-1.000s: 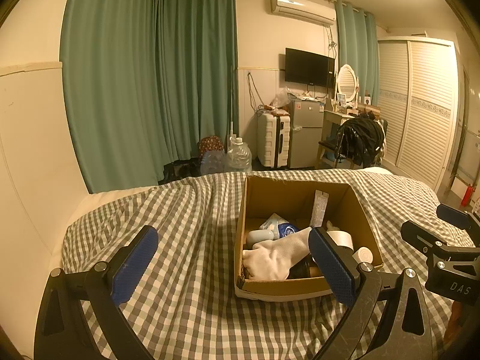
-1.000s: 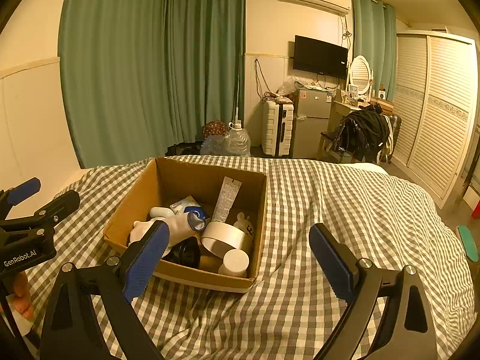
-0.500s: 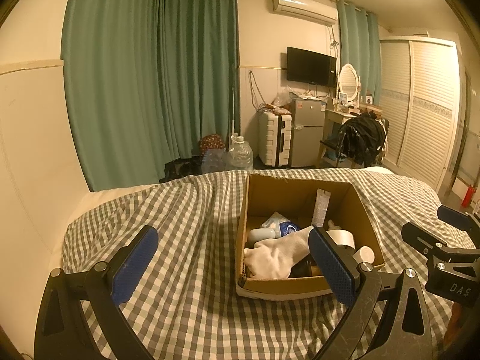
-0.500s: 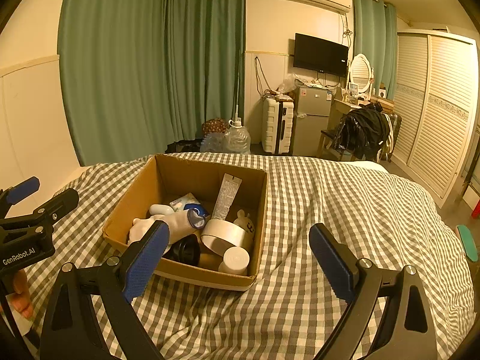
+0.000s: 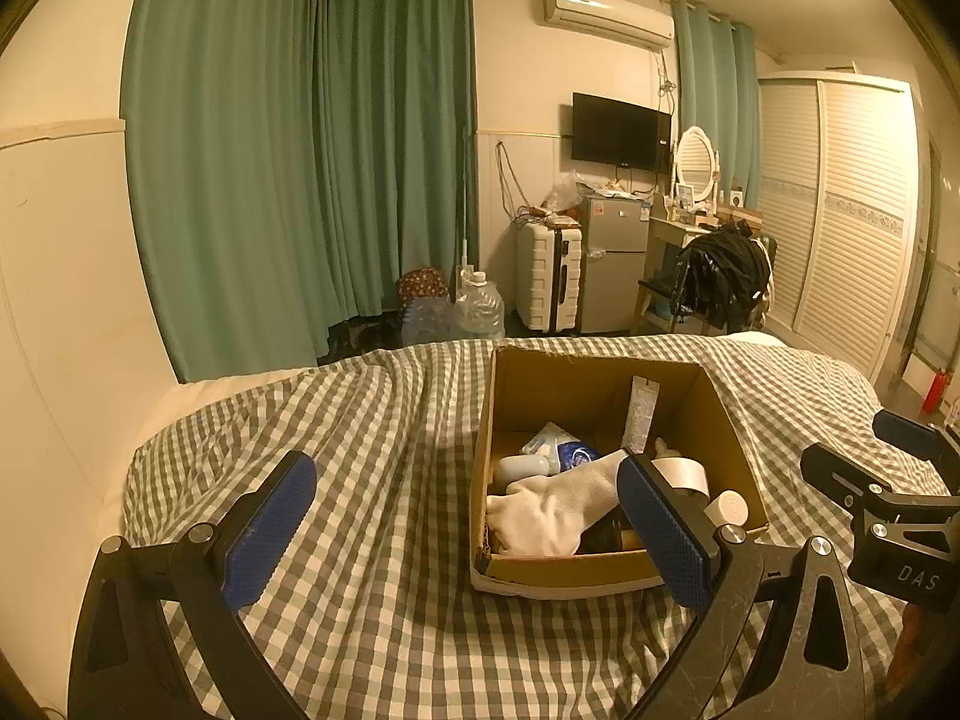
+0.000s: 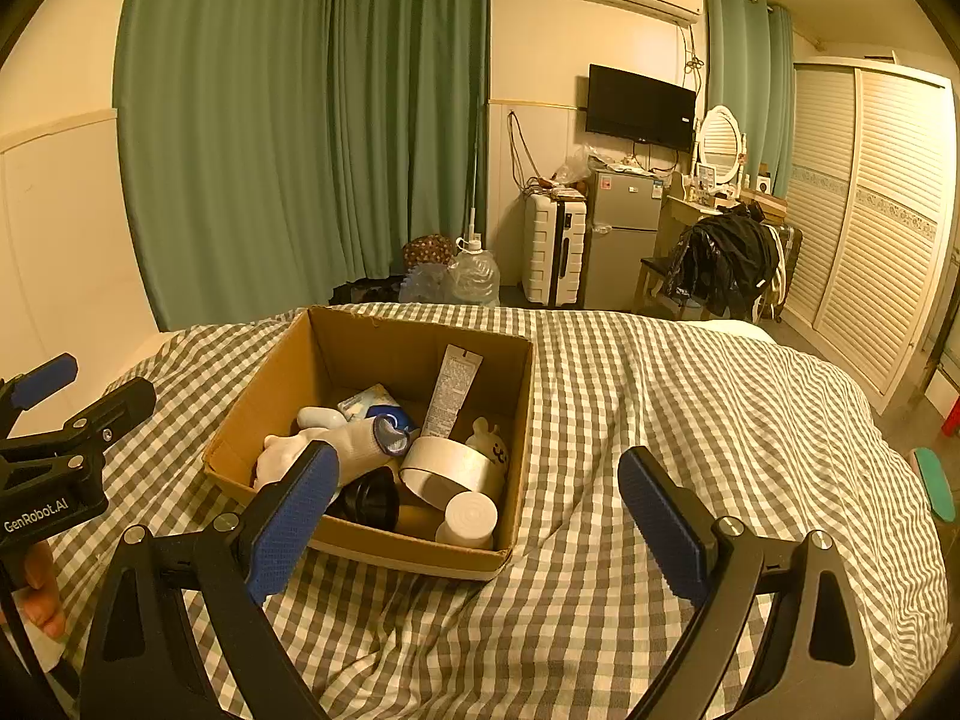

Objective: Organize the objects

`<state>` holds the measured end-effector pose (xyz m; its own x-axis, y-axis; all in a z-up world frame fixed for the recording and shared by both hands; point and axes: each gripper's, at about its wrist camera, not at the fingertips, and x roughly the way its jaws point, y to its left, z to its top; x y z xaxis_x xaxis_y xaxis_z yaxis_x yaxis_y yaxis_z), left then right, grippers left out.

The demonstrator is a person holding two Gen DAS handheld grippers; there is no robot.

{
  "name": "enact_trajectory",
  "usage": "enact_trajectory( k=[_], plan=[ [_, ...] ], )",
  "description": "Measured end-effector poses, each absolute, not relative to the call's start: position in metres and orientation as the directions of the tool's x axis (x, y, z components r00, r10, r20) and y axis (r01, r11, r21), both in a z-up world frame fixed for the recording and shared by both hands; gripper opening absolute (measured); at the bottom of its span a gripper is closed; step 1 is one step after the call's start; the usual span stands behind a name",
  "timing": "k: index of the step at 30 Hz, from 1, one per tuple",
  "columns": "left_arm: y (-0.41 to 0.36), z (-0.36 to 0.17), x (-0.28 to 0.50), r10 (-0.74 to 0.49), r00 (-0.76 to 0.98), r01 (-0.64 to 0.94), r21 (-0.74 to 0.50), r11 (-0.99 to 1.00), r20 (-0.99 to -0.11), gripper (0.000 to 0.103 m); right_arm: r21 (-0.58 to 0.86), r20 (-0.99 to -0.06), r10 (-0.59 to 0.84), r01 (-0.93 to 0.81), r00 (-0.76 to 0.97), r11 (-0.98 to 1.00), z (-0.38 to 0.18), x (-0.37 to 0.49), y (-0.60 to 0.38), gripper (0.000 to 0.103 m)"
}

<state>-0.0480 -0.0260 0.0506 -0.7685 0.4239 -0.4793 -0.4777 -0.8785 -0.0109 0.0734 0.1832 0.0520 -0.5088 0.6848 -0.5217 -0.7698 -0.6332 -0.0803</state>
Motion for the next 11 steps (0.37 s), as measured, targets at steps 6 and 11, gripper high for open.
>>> enact_trajectory(
  k=[6,11],
  plan=[
    [-0.0253,0.0498,-0.0474,0.425,-0.767,-0.481,-0.008,-0.877,-0.48,0.103,-0.084,-0.524,0.683,-0.767,-0.509,-0.636,0.051,0.0727,0.1834,0.095],
    [-0.0232,0.0473,-0.0452,0.419,-0.773,-0.48,0.007,-0.877,-0.476,0.103,-0.085,-0.528,0.681,-0.767,-0.506,-0.636,0.0493,0.0728,0.1848,0.095]
  ],
)
